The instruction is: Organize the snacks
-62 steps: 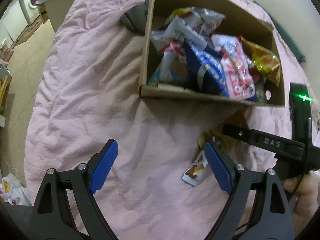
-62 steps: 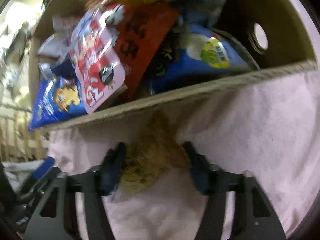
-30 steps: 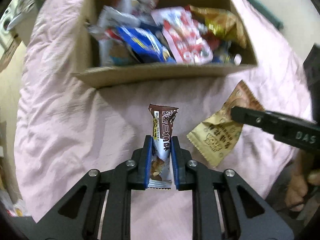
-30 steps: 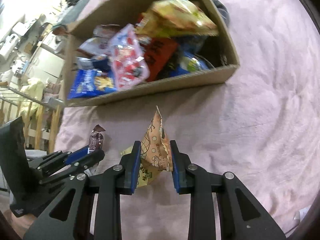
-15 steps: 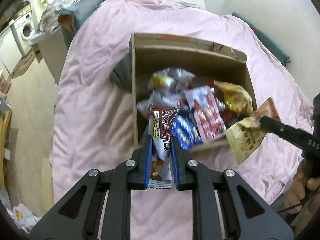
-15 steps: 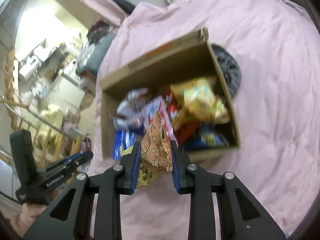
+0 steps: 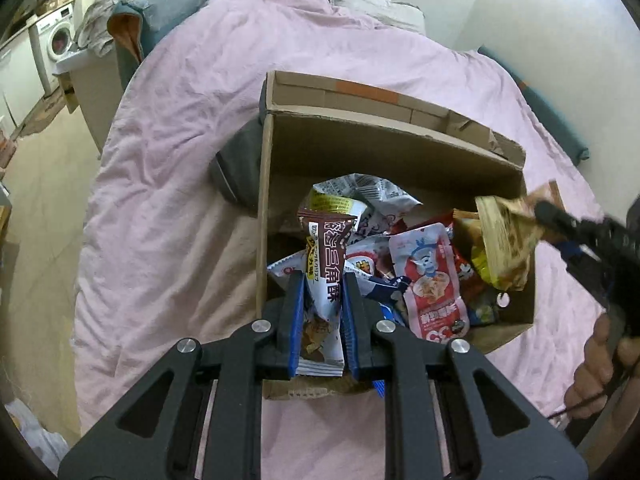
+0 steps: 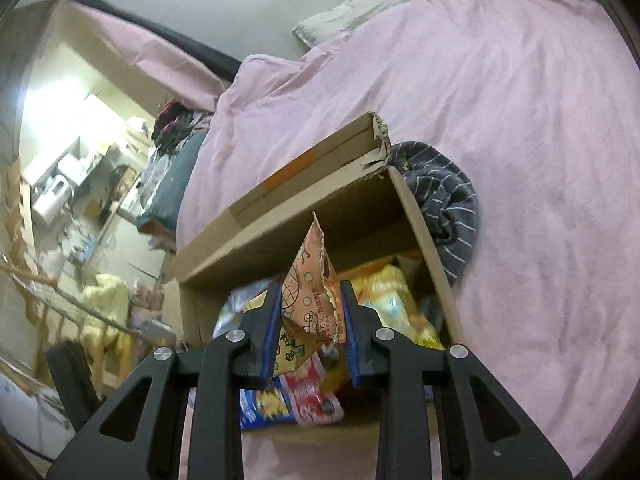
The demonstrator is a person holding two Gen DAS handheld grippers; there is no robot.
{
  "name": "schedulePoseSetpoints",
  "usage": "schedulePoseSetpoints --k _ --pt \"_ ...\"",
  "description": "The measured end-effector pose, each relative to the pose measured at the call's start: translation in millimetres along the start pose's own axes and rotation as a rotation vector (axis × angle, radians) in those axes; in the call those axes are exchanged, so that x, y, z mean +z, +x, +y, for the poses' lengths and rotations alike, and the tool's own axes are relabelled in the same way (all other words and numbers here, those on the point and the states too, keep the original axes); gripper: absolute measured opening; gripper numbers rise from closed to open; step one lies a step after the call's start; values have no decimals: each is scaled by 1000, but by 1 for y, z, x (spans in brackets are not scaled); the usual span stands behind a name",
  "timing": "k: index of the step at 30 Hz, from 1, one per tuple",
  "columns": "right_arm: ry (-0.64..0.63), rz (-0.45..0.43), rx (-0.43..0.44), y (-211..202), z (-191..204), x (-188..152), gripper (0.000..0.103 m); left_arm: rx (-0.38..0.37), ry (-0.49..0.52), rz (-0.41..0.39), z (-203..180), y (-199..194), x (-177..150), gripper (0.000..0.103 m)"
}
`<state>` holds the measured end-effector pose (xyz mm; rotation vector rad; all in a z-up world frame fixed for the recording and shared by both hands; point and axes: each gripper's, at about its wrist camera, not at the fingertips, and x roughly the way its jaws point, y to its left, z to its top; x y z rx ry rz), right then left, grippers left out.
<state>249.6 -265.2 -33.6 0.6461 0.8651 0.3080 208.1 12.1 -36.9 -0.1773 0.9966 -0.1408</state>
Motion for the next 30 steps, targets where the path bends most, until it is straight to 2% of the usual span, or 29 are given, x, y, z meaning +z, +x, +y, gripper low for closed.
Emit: schedulePoseSetpoints --k 6,10,13,14,15,16,17,18,21,23,26,30 --pt "51 48 -9 28 -6 0 29 60 41 10 -9 8 -4 15" --pt "67 68 14 37 -5 -2 29 40 17 38 -7 11 -5 15" --pt "84 75 30 42 -2 -1 36 36 13 39 -7 11 -4 16" --pt "77 73 34 41 0 -1 45 30 14 41 -7 11 -3 16" --pt "66 67 39 40 2 -2 56 25 17 44 -7 10 -3 19" --pt "54 60 35 38 4 -2 61 23 23 48 -8 10 -4 22" --pt "43 49 27 34 6 -2 66 27 31 48 -9 9 -4 32" --pt "36 39 20 31 6 -1 70 35 35 43 -10 7 -4 44" --pt "42 15 29 23 3 2 72 35 33 10 -12 0 -3 67" --pt "49 21 30 23 1 2 72 38 26 -9 -11 -5 -2 73" --pt "25 38 22 24 4 2 73 31 13 -23 -9 -8 0 73" --pt "-54 13 -10 18 16 -1 89 48 -3 -52 -4 -13 0 73"
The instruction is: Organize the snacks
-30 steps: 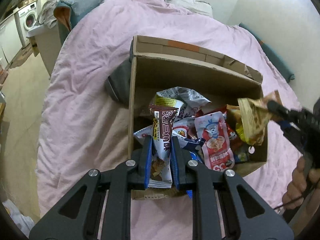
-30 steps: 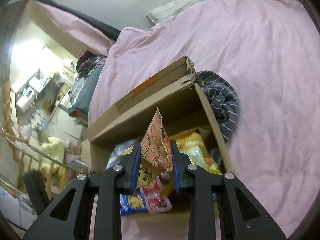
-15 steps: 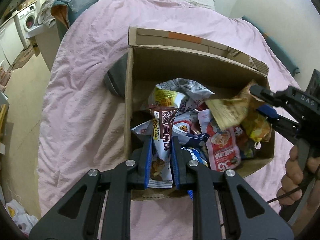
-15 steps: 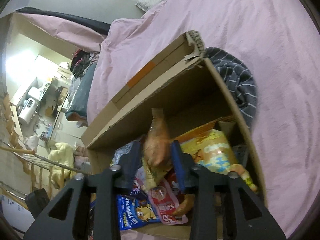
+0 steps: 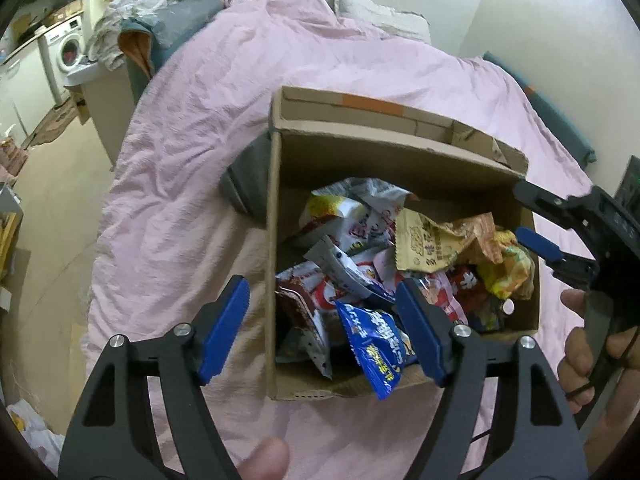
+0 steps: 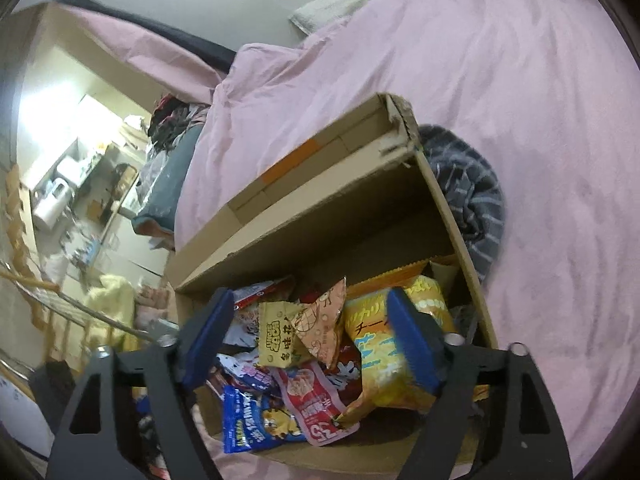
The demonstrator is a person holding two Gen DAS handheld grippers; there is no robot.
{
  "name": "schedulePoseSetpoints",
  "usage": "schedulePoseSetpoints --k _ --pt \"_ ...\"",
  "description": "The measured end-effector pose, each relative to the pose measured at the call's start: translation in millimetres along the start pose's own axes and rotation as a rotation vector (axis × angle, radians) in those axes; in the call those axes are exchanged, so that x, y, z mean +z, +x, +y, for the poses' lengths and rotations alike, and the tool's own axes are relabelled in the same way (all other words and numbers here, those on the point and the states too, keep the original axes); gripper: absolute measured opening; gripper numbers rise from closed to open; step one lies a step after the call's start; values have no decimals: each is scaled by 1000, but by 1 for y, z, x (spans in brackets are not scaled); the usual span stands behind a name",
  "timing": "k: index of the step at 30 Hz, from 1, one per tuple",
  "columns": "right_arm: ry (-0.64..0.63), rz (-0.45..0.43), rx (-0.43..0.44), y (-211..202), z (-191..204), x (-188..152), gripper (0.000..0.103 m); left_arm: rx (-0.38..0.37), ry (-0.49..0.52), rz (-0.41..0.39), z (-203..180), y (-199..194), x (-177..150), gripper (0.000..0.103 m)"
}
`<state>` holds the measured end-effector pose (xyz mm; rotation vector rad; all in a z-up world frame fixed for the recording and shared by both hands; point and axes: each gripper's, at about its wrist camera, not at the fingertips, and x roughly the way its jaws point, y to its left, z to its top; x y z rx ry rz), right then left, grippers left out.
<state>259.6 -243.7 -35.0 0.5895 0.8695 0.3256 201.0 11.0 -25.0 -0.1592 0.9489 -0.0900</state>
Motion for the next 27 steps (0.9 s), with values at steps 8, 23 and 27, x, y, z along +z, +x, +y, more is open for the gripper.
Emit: schedulePoseSetpoints --k 8,23,27 --pt "-165 -76 -68 -35 28 -18 101 45 -27 -92 10 -25 -2 91" --pt "-280 -141 -165 -101 43 -77 103 127 53 -190 10 -80 -46 103" --pt "-294 -153 -180 -114 45 -95 103 122 54 -164 11 -85 -62 103"
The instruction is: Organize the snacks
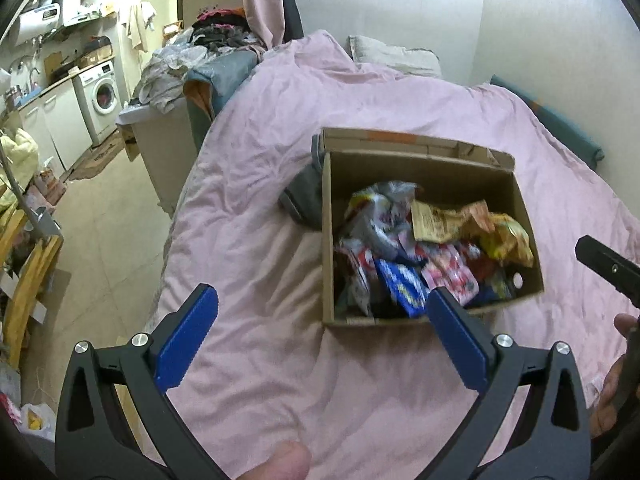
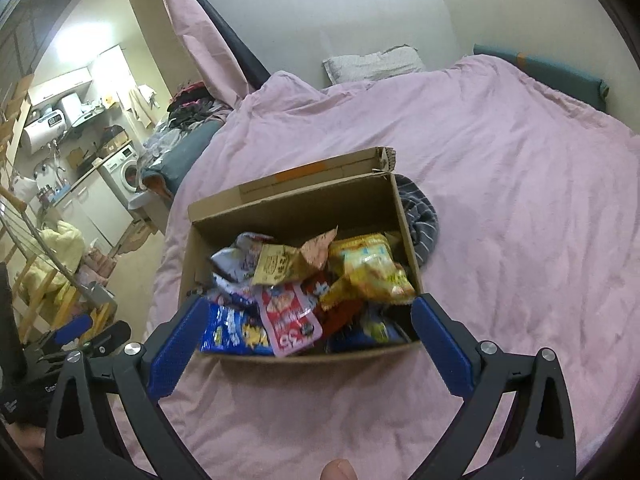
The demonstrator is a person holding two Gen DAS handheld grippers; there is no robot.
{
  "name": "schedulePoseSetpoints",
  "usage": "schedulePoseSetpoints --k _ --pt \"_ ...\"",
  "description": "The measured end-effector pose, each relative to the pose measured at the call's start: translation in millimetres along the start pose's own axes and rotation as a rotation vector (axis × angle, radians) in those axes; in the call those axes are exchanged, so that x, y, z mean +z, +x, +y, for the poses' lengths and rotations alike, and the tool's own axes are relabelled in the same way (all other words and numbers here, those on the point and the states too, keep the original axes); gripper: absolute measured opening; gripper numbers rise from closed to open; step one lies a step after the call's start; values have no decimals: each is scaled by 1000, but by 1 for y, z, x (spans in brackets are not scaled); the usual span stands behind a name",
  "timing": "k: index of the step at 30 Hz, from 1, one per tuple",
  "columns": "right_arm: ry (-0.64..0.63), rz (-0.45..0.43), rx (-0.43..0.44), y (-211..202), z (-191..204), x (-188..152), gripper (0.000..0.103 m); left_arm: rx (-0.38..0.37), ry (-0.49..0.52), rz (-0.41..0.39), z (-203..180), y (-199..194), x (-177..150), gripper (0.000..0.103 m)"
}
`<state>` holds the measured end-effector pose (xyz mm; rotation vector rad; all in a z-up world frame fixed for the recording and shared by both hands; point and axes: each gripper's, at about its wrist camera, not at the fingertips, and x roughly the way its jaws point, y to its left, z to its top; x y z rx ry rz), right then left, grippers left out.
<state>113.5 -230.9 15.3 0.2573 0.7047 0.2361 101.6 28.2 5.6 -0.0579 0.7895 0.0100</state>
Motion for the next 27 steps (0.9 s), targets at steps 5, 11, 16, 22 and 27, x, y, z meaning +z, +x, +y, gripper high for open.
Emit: schedulePoseSetpoints --k 5,11,16,22,27 --pt "-31 4 -37 -10 7 -21 103 5 -11 2 3 -14 -16 103" --pt "-107 -27 -121 -21 20 -46 103 7 5 -28 1 -29 -29 103" --pt "-112 -35 -148 -25 23 -56 103 -3 -21 -4 -1 -28 -40 103" --pt "-118 -34 -169 -17 24 -56 103 7 -24 -11 -8 -21 -41 103" --pt "-129 -26 -176 -11 26 -58 103 7 -17 -22 -11 -21 -41 103"
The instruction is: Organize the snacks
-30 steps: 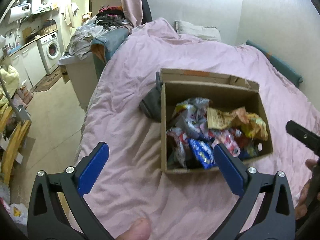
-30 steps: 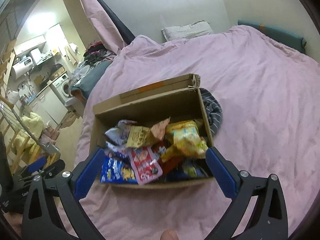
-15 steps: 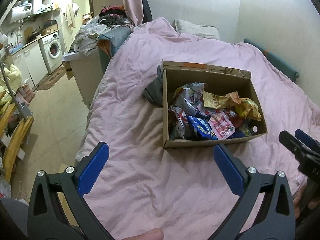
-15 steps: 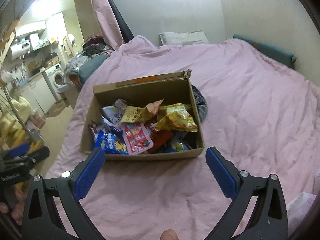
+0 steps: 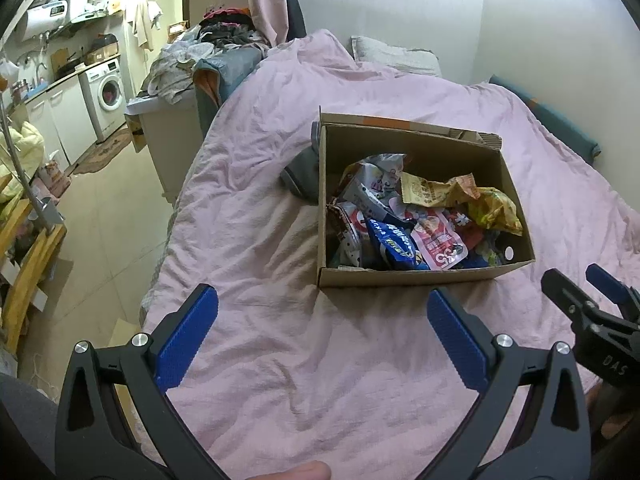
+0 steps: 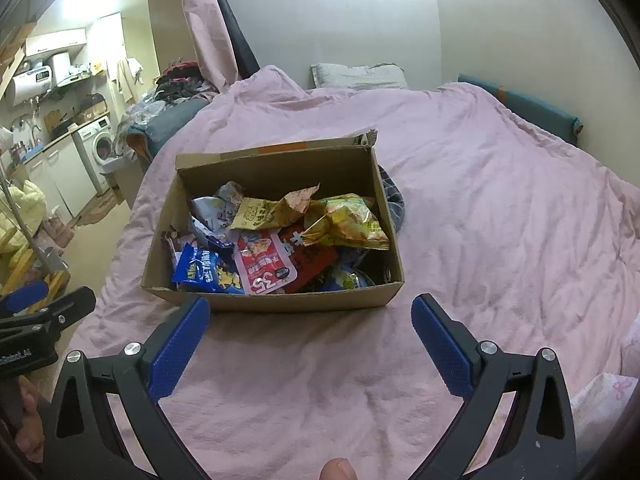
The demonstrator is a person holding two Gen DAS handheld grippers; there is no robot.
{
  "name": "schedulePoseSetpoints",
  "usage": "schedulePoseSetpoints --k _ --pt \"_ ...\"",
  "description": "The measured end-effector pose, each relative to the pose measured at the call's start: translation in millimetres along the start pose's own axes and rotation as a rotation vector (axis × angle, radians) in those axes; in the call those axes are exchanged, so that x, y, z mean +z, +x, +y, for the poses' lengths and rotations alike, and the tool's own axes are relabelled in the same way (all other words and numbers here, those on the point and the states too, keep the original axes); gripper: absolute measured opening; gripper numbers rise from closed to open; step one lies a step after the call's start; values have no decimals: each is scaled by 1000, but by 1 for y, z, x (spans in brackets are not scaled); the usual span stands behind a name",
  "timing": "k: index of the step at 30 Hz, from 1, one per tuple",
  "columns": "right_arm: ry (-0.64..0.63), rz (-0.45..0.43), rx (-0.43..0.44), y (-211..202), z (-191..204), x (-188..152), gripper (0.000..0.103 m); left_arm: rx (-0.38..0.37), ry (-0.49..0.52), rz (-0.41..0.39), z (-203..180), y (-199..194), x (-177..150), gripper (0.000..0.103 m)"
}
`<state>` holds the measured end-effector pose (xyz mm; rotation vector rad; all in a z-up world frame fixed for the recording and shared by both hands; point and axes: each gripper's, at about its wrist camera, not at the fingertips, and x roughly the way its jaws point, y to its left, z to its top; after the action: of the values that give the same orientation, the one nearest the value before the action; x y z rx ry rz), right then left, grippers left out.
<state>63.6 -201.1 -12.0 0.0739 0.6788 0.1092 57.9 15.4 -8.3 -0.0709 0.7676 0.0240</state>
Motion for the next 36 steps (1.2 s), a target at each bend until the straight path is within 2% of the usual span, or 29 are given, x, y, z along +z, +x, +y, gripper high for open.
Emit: schedulePoseSetpoints --k 36 --pt "-19 -2 -30 1 2 -2 103 3 -16 25 2 5 -1 103"
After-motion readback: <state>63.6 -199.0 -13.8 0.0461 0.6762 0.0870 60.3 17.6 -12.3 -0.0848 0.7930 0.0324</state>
